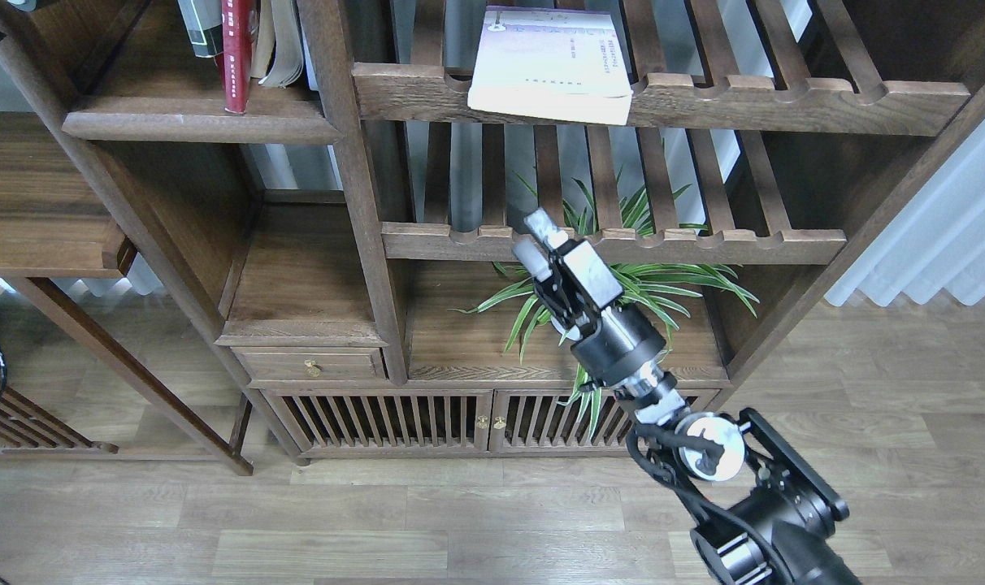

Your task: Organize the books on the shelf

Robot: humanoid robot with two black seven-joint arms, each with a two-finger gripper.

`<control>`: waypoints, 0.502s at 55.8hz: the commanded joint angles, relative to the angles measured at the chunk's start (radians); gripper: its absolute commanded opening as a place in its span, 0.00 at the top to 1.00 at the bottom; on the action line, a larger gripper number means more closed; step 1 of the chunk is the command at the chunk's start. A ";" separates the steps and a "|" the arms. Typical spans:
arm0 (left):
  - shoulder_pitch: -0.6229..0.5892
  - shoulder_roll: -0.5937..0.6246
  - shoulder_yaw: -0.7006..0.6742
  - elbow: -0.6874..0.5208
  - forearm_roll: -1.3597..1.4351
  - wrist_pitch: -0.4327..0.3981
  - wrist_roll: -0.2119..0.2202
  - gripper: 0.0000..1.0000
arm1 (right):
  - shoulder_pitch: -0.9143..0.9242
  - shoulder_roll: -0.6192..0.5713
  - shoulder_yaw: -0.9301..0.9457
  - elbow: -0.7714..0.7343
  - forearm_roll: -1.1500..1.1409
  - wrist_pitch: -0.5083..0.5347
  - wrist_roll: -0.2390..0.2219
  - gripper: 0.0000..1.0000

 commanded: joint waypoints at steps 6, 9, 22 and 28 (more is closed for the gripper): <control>0.107 0.036 -0.058 -0.110 -0.001 0.000 0.000 0.37 | 0.029 0.000 0.001 0.001 -0.002 0.000 0.002 0.00; 0.123 0.041 -0.080 -0.133 -0.001 0.000 0.000 0.33 | 0.045 0.000 0.001 0.001 -0.002 0.000 0.003 0.00; 0.245 0.056 -0.198 -0.276 -0.033 0.000 0.000 0.12 | 0.137 0.000 0.002 0.001 -0.002 -0.067 0.044 0.00; 0.336 0.088 -0.271 -0.342 -0.071 0.000 0.000 0.03 | 0.158 0.000 0.004 0.001 -0.002 -0.122 0.057 0.00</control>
